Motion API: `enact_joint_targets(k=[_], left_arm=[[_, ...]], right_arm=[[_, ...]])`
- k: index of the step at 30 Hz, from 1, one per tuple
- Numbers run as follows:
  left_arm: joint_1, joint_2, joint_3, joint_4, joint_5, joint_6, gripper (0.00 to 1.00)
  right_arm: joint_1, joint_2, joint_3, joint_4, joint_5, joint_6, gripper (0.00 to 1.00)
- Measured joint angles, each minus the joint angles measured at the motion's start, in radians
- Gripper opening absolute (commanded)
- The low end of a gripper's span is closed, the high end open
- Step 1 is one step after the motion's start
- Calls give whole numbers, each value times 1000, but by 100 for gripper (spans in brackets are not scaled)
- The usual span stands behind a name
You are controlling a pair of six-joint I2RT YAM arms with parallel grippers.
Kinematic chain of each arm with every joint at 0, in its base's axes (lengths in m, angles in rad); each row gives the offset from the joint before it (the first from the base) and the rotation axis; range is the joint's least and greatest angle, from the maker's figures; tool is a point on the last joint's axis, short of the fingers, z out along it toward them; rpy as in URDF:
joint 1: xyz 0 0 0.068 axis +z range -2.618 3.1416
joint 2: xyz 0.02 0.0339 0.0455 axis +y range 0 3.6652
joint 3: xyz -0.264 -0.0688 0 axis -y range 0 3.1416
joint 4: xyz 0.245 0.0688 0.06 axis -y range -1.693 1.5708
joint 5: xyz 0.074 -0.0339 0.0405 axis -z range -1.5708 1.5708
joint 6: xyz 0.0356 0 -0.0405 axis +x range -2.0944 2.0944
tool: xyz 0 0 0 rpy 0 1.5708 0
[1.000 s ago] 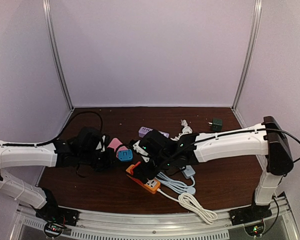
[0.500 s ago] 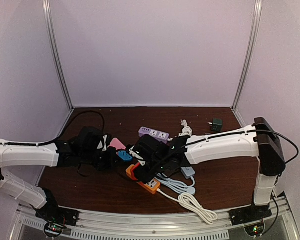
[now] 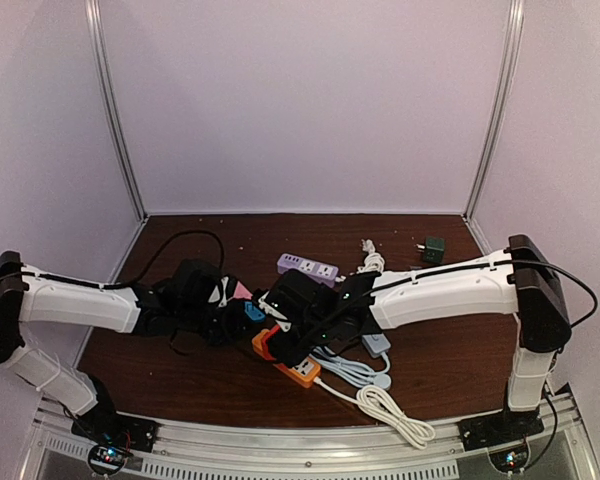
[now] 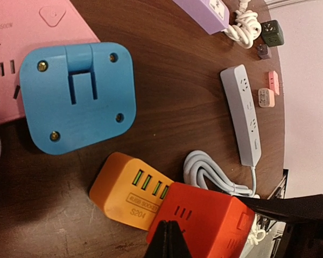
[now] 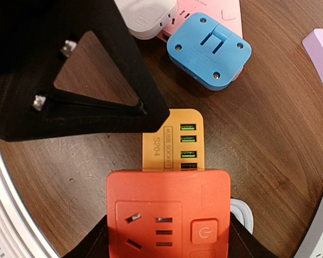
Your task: Pull the plug off the socket
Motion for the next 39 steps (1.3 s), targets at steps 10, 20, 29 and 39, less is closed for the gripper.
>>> enact_joint_targets(k=[10,20,29,39], left_arm=[[0,111,0,85,29,0,0],[0,178,3,127,45,0,0],[0,207,8,171,62,0,0],[0,214,19,152,63,12,0]], right_arm=[[2,0,0,2,4,3,0],[7,0,-1,3,18,8,0],[8,0,-1,4,21,9,0],[10,0,2,-1,48,7,0]])
